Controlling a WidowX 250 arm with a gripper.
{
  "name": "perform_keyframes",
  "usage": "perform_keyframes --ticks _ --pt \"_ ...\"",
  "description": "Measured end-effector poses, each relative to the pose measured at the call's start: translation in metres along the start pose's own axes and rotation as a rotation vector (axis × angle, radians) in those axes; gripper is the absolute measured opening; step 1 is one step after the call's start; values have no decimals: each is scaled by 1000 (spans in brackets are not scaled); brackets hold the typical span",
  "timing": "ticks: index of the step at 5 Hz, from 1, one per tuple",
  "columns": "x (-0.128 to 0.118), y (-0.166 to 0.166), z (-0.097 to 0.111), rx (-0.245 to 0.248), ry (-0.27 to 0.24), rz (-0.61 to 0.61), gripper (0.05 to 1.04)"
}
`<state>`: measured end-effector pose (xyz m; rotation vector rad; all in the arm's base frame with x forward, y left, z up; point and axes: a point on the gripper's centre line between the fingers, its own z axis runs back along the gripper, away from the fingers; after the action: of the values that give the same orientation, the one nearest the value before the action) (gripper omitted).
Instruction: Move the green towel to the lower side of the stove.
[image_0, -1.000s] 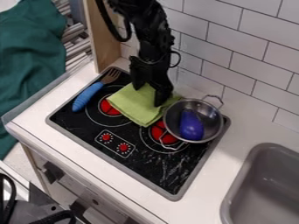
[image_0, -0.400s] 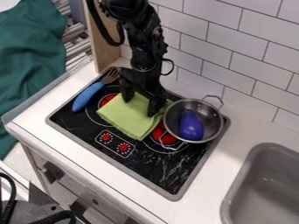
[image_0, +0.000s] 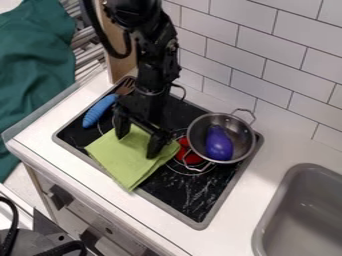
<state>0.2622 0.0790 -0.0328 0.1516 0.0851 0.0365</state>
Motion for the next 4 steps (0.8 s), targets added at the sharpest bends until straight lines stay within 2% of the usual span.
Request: perform_keyframes --ticks 1,2,3,4 --pt "-18 -1 6 -7 -34 33 1005" --pt "-20 -4 16 -33 -186 48 1005" --pt "-10 1 43 1 -323 50 1005" --pt "-7 2 72 37 -350 46 1005"
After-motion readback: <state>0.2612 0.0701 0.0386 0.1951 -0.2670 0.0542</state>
